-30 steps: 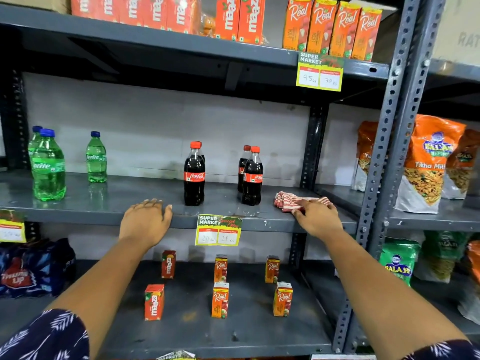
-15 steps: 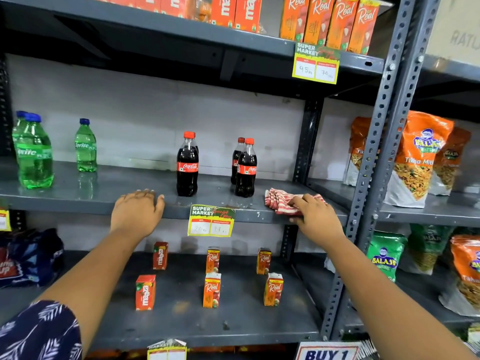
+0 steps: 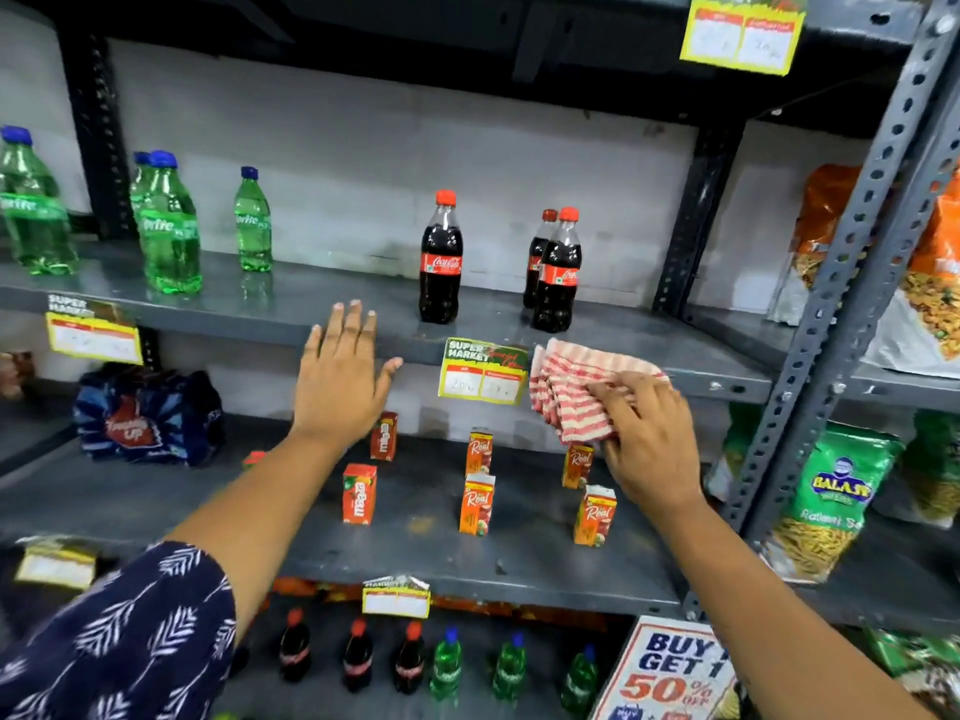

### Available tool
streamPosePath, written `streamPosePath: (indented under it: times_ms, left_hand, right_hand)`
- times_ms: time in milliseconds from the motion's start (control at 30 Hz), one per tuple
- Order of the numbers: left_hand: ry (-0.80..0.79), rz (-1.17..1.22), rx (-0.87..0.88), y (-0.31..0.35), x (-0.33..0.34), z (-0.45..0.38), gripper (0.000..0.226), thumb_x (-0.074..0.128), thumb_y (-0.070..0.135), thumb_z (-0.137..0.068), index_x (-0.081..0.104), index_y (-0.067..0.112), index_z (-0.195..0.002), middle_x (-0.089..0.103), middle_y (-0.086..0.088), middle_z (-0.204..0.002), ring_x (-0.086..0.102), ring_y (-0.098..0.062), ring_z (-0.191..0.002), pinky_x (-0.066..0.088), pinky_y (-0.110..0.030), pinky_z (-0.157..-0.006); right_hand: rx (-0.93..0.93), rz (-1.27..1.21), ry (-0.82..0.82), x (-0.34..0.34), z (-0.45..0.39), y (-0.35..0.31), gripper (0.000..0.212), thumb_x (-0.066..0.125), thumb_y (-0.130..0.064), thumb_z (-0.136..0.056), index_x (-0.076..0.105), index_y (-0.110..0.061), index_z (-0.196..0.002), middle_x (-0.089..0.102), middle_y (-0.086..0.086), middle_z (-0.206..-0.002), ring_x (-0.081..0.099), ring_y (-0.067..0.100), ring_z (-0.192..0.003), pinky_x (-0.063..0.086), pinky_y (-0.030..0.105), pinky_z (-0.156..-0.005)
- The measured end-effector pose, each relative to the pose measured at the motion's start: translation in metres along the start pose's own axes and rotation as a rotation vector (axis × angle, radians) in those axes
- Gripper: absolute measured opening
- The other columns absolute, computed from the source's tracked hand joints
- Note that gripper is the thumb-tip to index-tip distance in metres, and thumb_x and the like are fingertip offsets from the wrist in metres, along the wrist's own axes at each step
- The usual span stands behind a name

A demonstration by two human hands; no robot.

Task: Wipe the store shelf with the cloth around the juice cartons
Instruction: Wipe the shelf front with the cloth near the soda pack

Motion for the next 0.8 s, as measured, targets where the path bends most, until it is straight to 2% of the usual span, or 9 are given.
streamPosePath:
  times_ms: [67,133,200,333,433,500,633,733,800]
  left_hand:
    - [-0.003,-0.018,0.003,-0.005,0.001,0.022,0.066,0.024,0.051,-0.096,0.017,0.01,-0.148,0.015,-0.012,-0.159,0.009,-0.027,-0.147,0.016,-0.05,-0.117]
    - [-0.061,-0.06,0.003,-0.019,0.004,0.044,0.07,0.026,0.051,-0.094,0.014,0.011,-0.149,0.01,-0.011,-0.16,0.005,-0.026,-0.147,0.015,-0.05,-0.117]
    - [-0.112,-0.117,0.005,-0.04,0.005,0.065,0.071,0.027,0.052,-0.093,0.013,0.011,-0.15,0.01,-0.01,-0.16,0.006,-0.025,-0.148,0.015,-0.049,-0.117]
    - [-0.225,-0.195,-0.035,-0.083,0.002,0.089,0.07,0.024,0.048,-0.092,0.019,0.007,-0.149,0.015,-0.012,-0.159,0.012,-0.027,-0.147,0.02,-0.049,-0.116]
    - [-0.272,-0.245,-0.093,-0.126,0.002,0.103,0.069,0.036,0.046,-0.095,0.015,0.008,-0.15,0.009,-0.011,-0.159,0.008,-0.027,-0.147,0.017,-0.048,-0.118]
    - [-0.292,-0.264,-0.131,-0.158,0.001,0.108,0.069,0.038,0.045,-0.096,0.015,0.008,-0.15,0.009,-0.01,-0.159,0.008,-0.027,-0.147,0.016,-0.047,-0.118]
    - [-0.362,-0.28,-0.236,-0.223,0.0,0.116,0.074,0.019,0.056,-0.093,0.021,0.007,-0.148,0.018,-0.011,-0.158,0.014,-0.027,-0.146,0.021,-0.047,-0.117]
    - [-0.385,-0.261,-0.256,-0.273,0.007,0.123,0.089,-0.007,0.065,-0.086,0.017,0.008,-0.149,0.016,-0.01,-0.158,0.01,-0.027,-0.147,0.016,-0.046,-0.118]
    - [-0.397,-0.261,-0.286,-0.312,0.017,0.129,0.086,-0.011,0.062,-0.086,0.013,0.009,-0.15,0.013,-0.009,-0.159,0.004,-0.026,-0.147,0.013,-0.045,-0.119]
  right_hand:
    - [-0.093,-0.027,0.027,0.008,0.003,-0.022,0.046,0.065,-0.021,-0.075,0.064,-0.014,-0.12,0.063,0.013,-0.123,0.055,0.034,-0.113,0.035,0.047,-0.101]
    - [-0.174,-0.095,0.002,0.02,0.004,-0.052,0.041,0.062,-0.022,-0.079,0.065,-0.014,-0.119,0.065,0.009,-0.123,0.059,0.032,-0.115,0.034,0.048,-0.106]
    - [-0.22,-0.176,-0.054,0.033,0.0,-0.086,0.04,0.058,-0.023,-0.079,0.065,-0.013,-0.117,0.067,0.007,-0.119,0.061,0.03,-0.112,0.033,0.047,-0.105]
    - [-0.222,-0.28,-0.184,0.055,-0.016,-0.148,0.048,0.073,-0.014,-0.071,0.064,-0.014,-0.118,0.068,0.004,-0.118,0.062,0.027,-0.112,0.042,0.046,-0.104]
    - [-0.233,-0.368,-0.239,0.068,-0.036,-0.195,0.045,0.066,-0.012,-0.074,0.064,-0.011,-0.119,0.068,0.008,-0.118,0.063,0.028,-0.112,0.047,0.044,-0.1]
    - [-0.222,-0.478,-0.3,0.08,-0.05,-0.226,0.051,0.066,-0.004,-0.072,0.062,-0.006,-0.122,0.066,0.012,-0.123,0.064,0.03,-0.112,0.05,0.045,-0.097]
    - [-0.153,-0.607,-0.442,0.11,-0.077,-0.291,0.061,0.061,0.0,-0.079,0.049,-0.013,-0.137,0.055,0.008,-0.14,0.058,0.029,-0.121,0.052,0.04,-0.094]
    - [-0.155,-0.614,-0.504,0.135,-0.098,-0.346,0.067,0.058,-0.001,-0.081,0.041,-0.021,-0.143,0.052,0.003,-0.143,0.061,0.03,-0.115,0.052,0.039,-0.09]
    - [-0.146,-0.64,-0.549,0.156,-0.112,-0.387,0.066,0.056,-0.006,-0.084,0.037,-0.026,-0.144,0.052,0.003,-0.142,0.062,0.033,-0.112,0.052,0.041,-0.088]
Point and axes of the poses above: each hand's wrist, its own z-axis away from the middle knuckle, its own x-axis out of the palm, y = z × x, the point moved 1 cm from there along -z, towards the middle knuckle
